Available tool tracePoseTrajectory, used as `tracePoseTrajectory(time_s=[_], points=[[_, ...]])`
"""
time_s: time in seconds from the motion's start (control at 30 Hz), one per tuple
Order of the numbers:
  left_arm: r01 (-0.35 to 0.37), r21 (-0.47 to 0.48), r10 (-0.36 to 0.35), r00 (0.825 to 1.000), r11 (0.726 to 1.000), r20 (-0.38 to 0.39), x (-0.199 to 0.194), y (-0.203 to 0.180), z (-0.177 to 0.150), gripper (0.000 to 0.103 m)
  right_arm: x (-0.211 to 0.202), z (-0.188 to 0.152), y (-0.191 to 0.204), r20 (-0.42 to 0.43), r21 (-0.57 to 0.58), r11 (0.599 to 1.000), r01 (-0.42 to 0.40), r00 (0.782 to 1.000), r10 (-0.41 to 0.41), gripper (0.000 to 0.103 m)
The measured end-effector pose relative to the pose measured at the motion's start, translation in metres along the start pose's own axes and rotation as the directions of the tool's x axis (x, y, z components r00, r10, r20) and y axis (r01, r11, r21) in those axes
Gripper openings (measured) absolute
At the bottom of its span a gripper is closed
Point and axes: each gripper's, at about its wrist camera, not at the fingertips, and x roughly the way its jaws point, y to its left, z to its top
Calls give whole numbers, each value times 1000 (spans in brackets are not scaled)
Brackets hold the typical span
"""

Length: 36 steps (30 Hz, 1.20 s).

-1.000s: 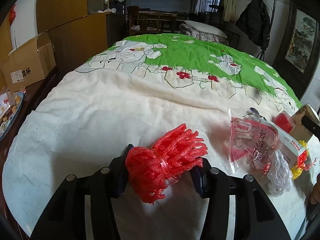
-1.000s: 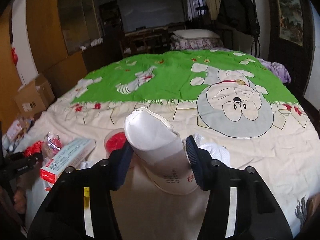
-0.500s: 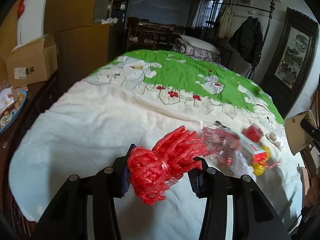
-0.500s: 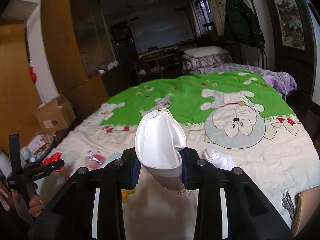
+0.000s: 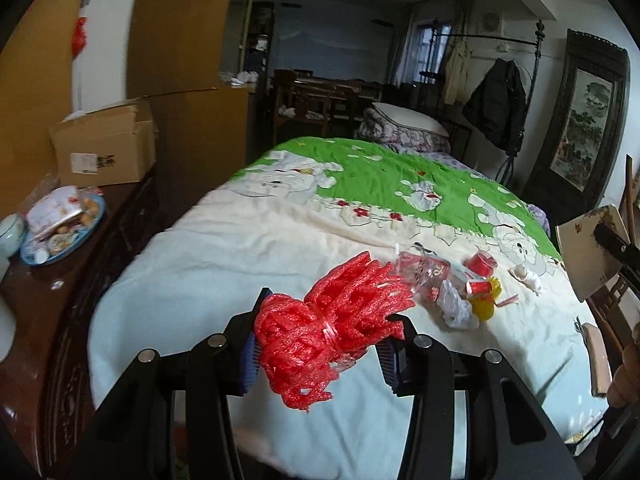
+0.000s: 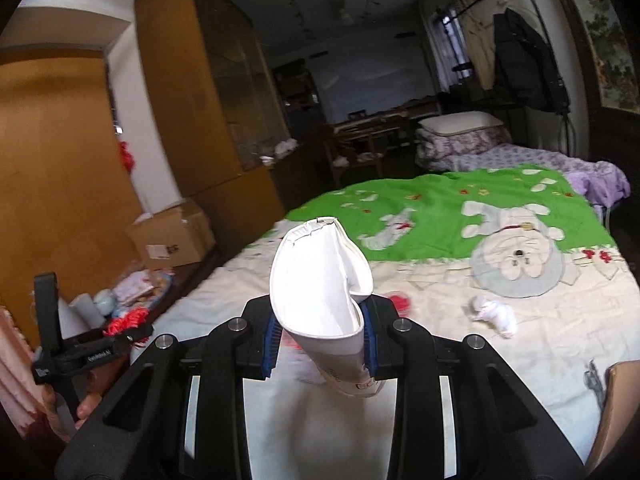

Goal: Collect trash
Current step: 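Carry netting and paper cup to the red wastebasket and open both tools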

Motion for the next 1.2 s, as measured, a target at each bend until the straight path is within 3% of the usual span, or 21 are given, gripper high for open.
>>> tracePoseTrajectory(time_s=[0.2, 0.47, 0.5, 0.57, 0.73, 0.9, 1.07, 1.2], points=[[-69, -48, 70, 997, 996, 11, -48, 38, -22, 48, -16, -7, 35, -11, -24, 996, -84, 996, 84, 34], [-129, -206, 116, 991, 970, -73, -76, 115, -69, 49, -22, -22, 75, -61, -43, 987, -155, 986, 153, 34], [-138, -220, 121, 989, 966, -88, -76, 122, -75, 53, -20, -23, 78, -69, -43, 986, -161, 985, 157, 34], [-170, -256, 139, 981, 952, -135, -75, 138, -88, 81, -16, -29, 91, -97, -50, 983, -178, 980, 173, 34], [-211, -332, 162, 972, 920, -168, -85, 170, -107, 93, -4, -43, 124, -167, -96, 970, -224, 964, 206, 34], [-270, -402, 217, 961, 875, -172, -102, 201, -122, 96, 19, -68, 169, -293, -119, 939, -322, 915, 276, 34], [-362, -410, 306, 931, 837, -198, -112, 222, -136, 97, 55, -104, 223, -456, -113, 894, -433, 822, 340, 34], [-380, -428, 318, 924, 820, -211, -113, 237, -144, 97, 82, -132, 267, -552, -127, 859, -496, 755, 355, 36]])
